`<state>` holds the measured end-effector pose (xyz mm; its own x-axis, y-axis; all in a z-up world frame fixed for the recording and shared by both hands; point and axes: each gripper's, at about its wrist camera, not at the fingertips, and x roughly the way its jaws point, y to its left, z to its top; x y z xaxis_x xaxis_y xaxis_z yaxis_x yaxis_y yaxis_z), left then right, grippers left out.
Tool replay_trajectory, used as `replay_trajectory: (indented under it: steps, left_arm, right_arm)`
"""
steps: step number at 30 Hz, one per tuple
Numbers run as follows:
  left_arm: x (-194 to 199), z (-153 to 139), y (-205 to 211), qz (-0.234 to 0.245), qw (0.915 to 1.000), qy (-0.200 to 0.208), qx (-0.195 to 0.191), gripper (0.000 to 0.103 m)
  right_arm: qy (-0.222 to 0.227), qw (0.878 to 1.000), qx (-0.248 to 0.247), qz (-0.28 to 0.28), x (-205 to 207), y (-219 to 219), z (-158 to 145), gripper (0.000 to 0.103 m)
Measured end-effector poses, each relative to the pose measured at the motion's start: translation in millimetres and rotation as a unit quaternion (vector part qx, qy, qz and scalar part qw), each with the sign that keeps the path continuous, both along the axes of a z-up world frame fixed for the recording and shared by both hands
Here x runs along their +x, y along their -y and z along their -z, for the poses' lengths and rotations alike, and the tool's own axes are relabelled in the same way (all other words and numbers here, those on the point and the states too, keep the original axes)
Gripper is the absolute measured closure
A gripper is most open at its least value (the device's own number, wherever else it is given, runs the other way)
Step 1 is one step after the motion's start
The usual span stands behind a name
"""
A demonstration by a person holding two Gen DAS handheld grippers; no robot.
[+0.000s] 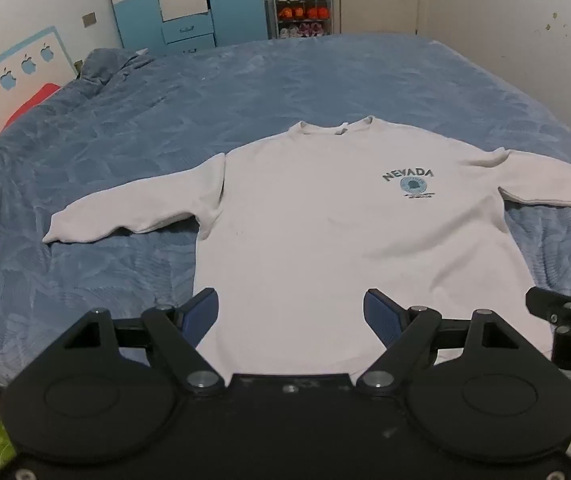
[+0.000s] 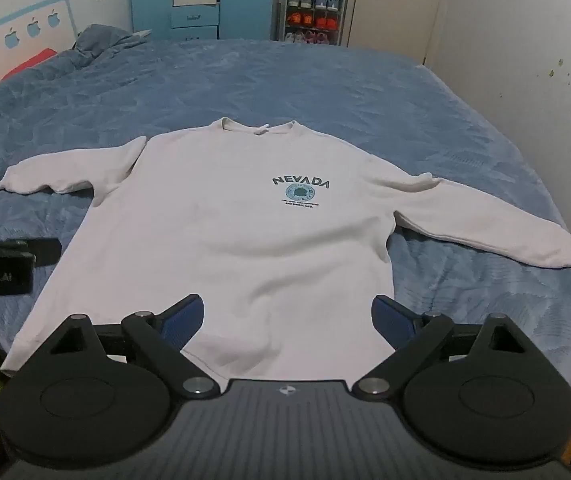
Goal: Fold small clothes
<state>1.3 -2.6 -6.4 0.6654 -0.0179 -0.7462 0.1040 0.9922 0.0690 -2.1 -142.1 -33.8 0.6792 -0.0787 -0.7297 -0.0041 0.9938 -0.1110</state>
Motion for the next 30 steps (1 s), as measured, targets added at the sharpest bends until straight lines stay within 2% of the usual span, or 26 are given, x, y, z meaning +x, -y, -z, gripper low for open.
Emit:
replay_trajectory:
  steps: [14, 30]
  left_arm:
    - [31.1, 9.7, -16.5, -0.029, 0.9994, -0.016, -0.012, 0.021]
    - [29.7, 11.3, -11.9, -0.03, 0.9993, -0.016, -0.014, 0.021]
  right_arm:
    - [-0.015, 1.0, 0.0, -0.007, 23.8, -6.5, 3.0, 0.0]
    - [-0.019, 1.0, 0.0, -0.007, 21.2, -8.3, 4.1, 0.0]
